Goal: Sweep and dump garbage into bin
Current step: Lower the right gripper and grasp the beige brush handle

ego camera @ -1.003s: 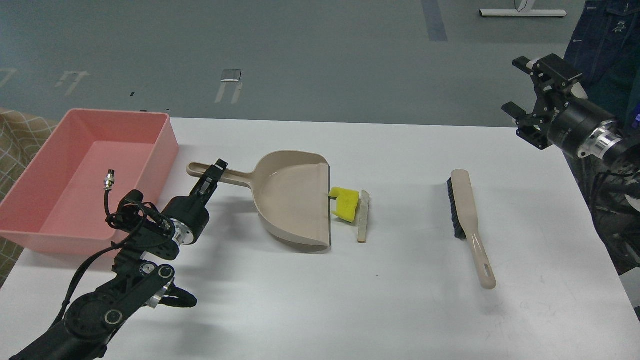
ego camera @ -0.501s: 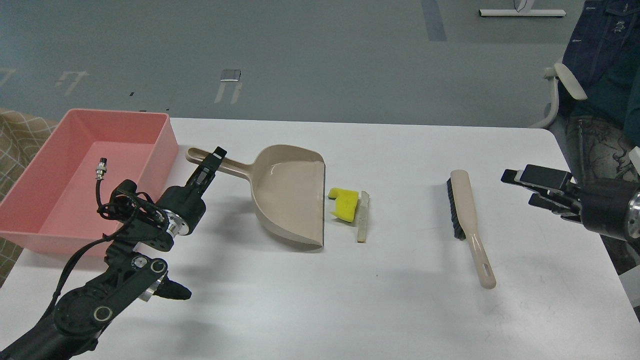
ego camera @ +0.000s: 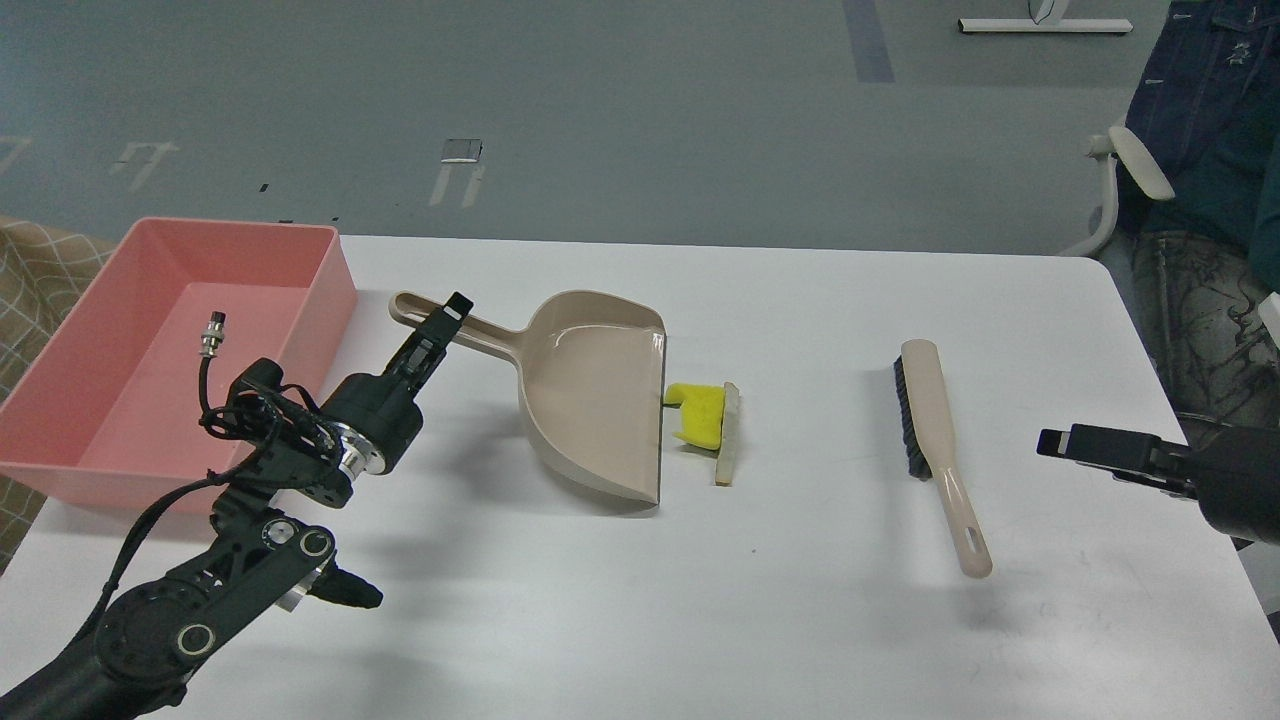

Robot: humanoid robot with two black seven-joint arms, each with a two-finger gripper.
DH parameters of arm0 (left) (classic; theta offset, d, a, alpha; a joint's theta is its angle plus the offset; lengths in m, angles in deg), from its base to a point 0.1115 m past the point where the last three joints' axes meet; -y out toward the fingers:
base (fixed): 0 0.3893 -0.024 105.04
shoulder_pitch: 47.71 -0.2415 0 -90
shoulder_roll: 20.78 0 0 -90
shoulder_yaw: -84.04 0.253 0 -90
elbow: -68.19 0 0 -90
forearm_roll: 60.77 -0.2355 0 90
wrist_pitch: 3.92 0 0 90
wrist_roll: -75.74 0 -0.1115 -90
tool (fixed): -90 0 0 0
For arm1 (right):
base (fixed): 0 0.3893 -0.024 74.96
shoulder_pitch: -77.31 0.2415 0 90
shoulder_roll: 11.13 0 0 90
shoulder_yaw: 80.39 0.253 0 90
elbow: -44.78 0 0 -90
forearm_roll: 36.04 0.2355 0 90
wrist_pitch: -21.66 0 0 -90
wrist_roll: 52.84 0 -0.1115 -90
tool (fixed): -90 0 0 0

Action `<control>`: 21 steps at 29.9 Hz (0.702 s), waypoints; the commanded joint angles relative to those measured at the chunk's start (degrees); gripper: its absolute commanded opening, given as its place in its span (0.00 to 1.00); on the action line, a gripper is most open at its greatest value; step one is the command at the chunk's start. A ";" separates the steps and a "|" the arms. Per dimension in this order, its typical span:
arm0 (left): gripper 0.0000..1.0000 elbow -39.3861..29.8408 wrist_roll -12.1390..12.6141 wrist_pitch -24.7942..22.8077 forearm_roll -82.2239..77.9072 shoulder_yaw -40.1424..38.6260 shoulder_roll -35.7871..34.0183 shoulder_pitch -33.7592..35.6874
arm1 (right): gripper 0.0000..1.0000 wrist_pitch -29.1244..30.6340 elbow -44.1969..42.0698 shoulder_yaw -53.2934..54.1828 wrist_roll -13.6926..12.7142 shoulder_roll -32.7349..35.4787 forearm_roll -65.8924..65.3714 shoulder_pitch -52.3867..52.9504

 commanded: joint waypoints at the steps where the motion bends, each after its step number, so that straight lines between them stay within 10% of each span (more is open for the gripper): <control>1: 0.00 -0.33 0.01 0.05 0.08 0.25 -0.16 -0.02 | 1.00 -0.09 -0.01 -0.08 -0.27 -1.53 -0.20 -0.85; 14: 0.00 -0.33 -2.10 -0.12 0.08 3.15 -1.74 -0.02 | 0.96 -1.67 -1.06 -0.61 -1.86 -8.12 -1.70 -3.66; 21: 0.00 -0.33 -2.19 -0.12 0.08 3.42 -2.09 -0.11 | 0.74 -2.11 -1.67 -0.70 -1.94 -10.67 -4.77 -4.19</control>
